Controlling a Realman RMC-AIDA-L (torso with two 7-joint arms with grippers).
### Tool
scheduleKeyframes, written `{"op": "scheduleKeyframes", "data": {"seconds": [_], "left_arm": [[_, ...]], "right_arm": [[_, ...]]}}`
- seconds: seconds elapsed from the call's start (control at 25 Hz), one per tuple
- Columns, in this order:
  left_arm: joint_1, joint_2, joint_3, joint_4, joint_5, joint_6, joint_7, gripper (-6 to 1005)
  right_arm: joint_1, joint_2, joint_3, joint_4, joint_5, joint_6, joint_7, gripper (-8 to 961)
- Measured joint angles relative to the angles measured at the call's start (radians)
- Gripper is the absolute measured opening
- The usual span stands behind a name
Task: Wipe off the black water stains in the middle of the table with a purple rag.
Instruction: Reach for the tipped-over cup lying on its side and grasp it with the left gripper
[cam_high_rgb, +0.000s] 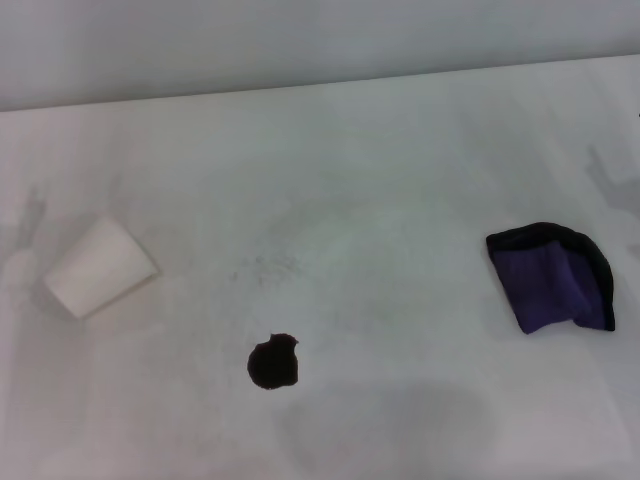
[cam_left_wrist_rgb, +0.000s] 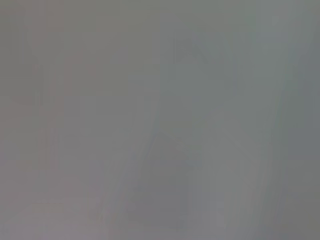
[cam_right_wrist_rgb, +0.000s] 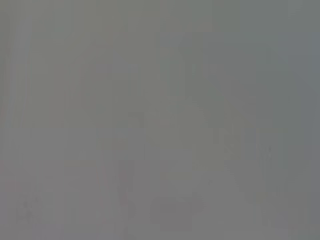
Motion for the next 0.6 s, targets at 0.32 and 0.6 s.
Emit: {"op": "scheduleKeyframes", "data": {"seconds": [0.32, 0.6], "left_arm": [[0.000, 0.000, 0.000, 0.000, 0.000, 0.000, 0.000, 891], [-0.001, 0.000, -0.002, 0.000, 0.000, -0.003, 0.000, 891]], "right_arm": [[0.000, 0.000, 0.000, -0.001, 0.000, 0.000, 0.000, 855], [0.000, 0.000, 0.000, -0.001, 0.000, 0.000, 0.000, 855]]}}
